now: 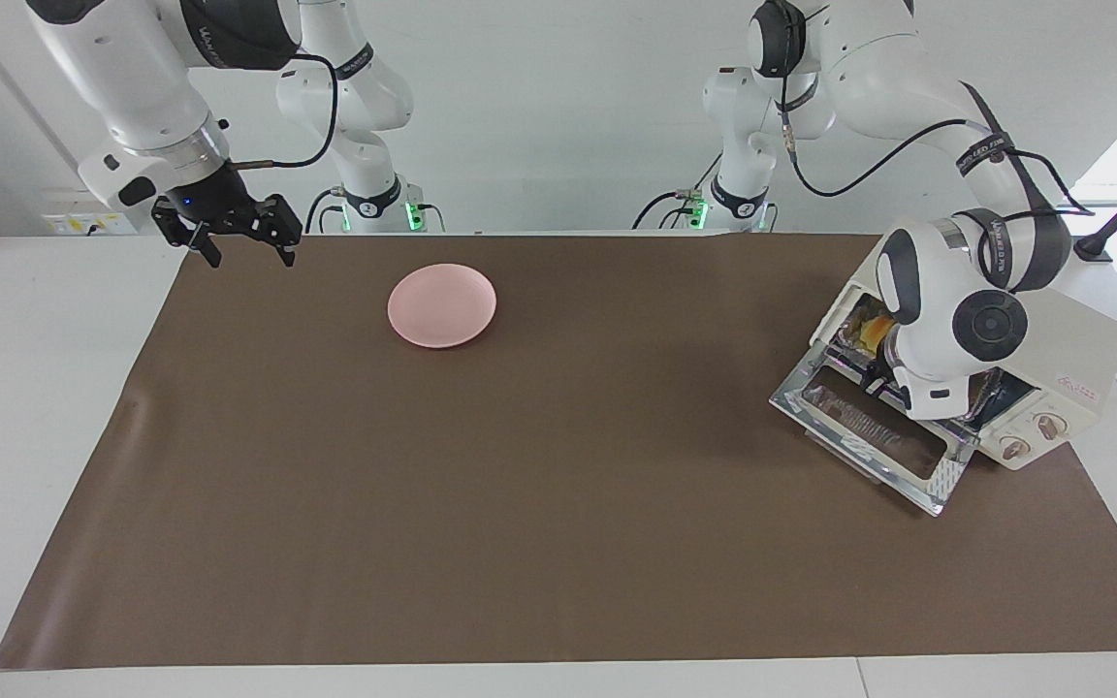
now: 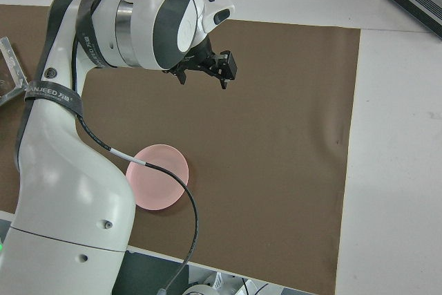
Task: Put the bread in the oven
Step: 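Open the left gripper and lift it away from the oven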
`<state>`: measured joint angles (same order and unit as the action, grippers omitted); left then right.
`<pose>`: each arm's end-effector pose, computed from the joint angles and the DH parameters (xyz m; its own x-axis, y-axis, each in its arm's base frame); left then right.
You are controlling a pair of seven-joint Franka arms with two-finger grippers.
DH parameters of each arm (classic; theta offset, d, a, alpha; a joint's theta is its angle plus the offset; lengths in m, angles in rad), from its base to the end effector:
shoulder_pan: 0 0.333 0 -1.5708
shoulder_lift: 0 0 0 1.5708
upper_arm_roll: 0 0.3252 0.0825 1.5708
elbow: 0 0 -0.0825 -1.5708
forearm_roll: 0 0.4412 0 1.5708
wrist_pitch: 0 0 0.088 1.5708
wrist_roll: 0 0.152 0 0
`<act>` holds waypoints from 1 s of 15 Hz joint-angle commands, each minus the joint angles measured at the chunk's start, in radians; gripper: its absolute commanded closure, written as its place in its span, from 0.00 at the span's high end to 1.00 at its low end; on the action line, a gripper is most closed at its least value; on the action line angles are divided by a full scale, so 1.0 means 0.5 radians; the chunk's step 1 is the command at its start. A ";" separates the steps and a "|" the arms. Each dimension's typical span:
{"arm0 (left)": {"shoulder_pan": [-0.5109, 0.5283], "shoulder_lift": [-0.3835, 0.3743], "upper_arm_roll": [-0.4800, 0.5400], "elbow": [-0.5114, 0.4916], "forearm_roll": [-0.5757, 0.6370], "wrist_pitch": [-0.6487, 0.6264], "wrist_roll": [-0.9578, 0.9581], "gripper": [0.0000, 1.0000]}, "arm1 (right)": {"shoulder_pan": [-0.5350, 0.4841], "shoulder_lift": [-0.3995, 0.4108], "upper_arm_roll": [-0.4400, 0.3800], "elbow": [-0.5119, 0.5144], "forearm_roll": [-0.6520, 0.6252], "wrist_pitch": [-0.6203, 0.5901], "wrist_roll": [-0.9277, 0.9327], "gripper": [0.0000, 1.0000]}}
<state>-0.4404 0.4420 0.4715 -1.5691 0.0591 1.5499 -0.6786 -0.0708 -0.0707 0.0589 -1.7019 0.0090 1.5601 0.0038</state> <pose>0.6600 0.0035 0.3334 0.7314 0.6641 -0.1546 0.5498 -0.7085 -0.4425 0.5817 -0.0047 0.5610 0.9973 -0.0160 -0.0712 -0.0164 -0.9999 -0.0046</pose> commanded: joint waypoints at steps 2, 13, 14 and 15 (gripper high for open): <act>0.010 -0.080 -0.010 -0.089 0.038 0.030 0.136 0.11 | -0.036 0.000 0.026 0.011 -0.033 -0.015 -0.044 1.00; -0.119 -0.107 -0.017 0.153 0.054 0.251 0.541 1.00 | -0.036 0.003 0.026 0.007 -0.033 -0.015 -0.044 1.00; -0.107 -0.175 -0.023 0.159 0.032 0.250 0.593 1.00 | -0.036 0.003 0.026 0.007 -0.033 -0.015 -0.044 1.00; -0.104 -0.224 -0.023 0.156 0.002 0.229 0.675 1.00 | -0.036 0.003 0.026 0.007 -0.033 -0.015 -0.044 1.00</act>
<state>-0.4966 0.4003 0.4555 -1.4816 0.0720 1.6704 -0.4136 -0.0709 -0.0707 0.0590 -1.7019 0.0090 1.5600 0.0038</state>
